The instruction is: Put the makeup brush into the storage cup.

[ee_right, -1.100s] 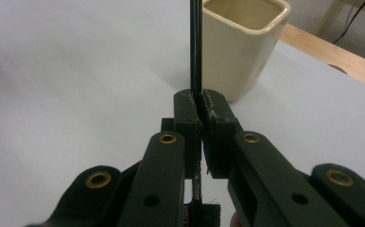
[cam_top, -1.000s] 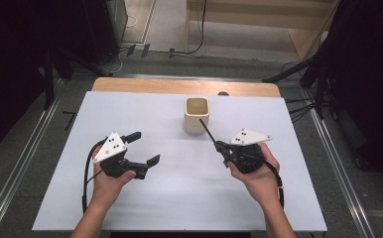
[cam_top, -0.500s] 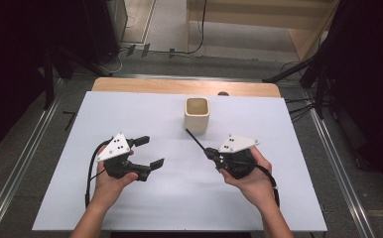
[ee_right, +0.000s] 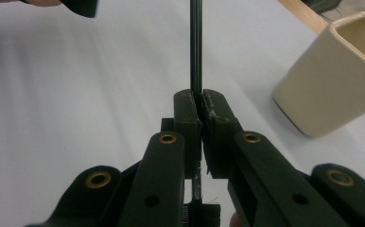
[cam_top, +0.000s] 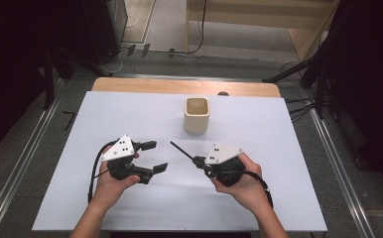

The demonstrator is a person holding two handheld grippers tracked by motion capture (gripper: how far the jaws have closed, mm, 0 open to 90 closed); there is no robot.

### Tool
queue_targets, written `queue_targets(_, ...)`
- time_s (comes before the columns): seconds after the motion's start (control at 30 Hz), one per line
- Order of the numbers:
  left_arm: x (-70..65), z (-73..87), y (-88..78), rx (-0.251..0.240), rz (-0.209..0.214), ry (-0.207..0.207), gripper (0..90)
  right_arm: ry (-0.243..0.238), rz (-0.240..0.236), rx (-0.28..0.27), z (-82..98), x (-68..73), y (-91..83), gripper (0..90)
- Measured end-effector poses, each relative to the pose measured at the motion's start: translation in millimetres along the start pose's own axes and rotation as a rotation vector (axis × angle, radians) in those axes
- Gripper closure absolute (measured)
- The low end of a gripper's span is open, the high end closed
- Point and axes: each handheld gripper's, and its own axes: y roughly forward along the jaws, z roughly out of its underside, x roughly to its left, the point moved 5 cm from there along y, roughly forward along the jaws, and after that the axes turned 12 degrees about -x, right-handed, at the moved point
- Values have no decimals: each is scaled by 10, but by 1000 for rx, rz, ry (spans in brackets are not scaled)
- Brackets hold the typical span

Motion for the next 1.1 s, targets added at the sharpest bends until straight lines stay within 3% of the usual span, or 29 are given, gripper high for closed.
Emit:
queue_targets(0.43, -85, 10, 48, 25, 105, -30, 341, -94, -69, 47, 18, 196, 122, 870)
queue_targets(0.87, -136, 47, 83, 93, 247, -79, 561, -176, -118, 64, 35, 313, 173, 870)
queue_targets(1.1, -137, 71, 97, 123, 282, -97, 659, -208, -134, 65, 39, 339, 187, 870)
